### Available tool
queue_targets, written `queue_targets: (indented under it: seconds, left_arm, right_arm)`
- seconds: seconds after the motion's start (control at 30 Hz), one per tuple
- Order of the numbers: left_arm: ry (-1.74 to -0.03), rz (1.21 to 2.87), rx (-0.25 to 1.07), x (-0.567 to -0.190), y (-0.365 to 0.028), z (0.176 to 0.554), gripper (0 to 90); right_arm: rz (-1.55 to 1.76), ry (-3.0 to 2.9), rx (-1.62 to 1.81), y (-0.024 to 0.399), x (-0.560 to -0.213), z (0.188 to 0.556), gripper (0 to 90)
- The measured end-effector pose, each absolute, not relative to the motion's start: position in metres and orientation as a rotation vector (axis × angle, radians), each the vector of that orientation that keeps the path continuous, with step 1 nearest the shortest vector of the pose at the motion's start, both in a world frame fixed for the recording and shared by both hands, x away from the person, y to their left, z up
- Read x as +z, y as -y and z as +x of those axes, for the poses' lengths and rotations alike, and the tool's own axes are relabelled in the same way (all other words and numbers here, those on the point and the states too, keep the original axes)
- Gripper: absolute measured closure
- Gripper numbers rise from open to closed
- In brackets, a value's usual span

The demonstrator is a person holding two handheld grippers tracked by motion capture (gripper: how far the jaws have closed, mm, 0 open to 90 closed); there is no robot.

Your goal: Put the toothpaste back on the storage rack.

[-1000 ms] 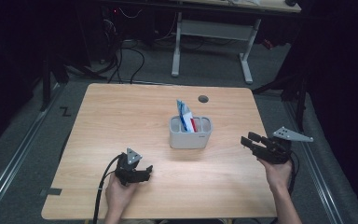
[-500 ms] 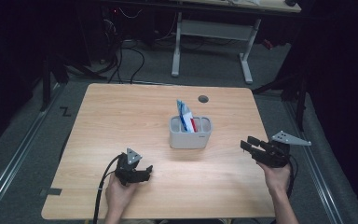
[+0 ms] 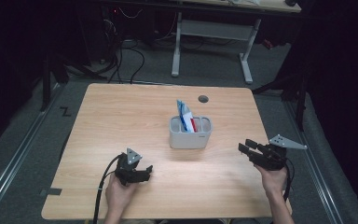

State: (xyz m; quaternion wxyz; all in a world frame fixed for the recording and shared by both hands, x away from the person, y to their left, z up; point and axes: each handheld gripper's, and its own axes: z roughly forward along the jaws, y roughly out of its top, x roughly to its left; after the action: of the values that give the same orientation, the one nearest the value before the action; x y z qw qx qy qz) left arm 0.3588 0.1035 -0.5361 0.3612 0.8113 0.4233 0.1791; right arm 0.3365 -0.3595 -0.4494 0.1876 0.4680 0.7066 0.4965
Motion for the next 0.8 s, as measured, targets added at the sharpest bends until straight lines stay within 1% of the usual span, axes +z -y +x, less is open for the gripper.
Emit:
queue_targets:
  seconds: [0.43, 0.8]
  left_arm:
    - [-1.091, 2.090, 0.462, -0.536, -0.103, 0.359, 21.7]
    - [-1.092, 2.089, 0.462, -0.536, -0.103, 0.359, 21.7]
  right_arm:
    - [1.333, -2.037, 1.376, 0.349, -0.467, 0.339, 54.3]
    - [1.341, -2.084, 1.324, 0.340, -0.481, 0.350, 54.3]
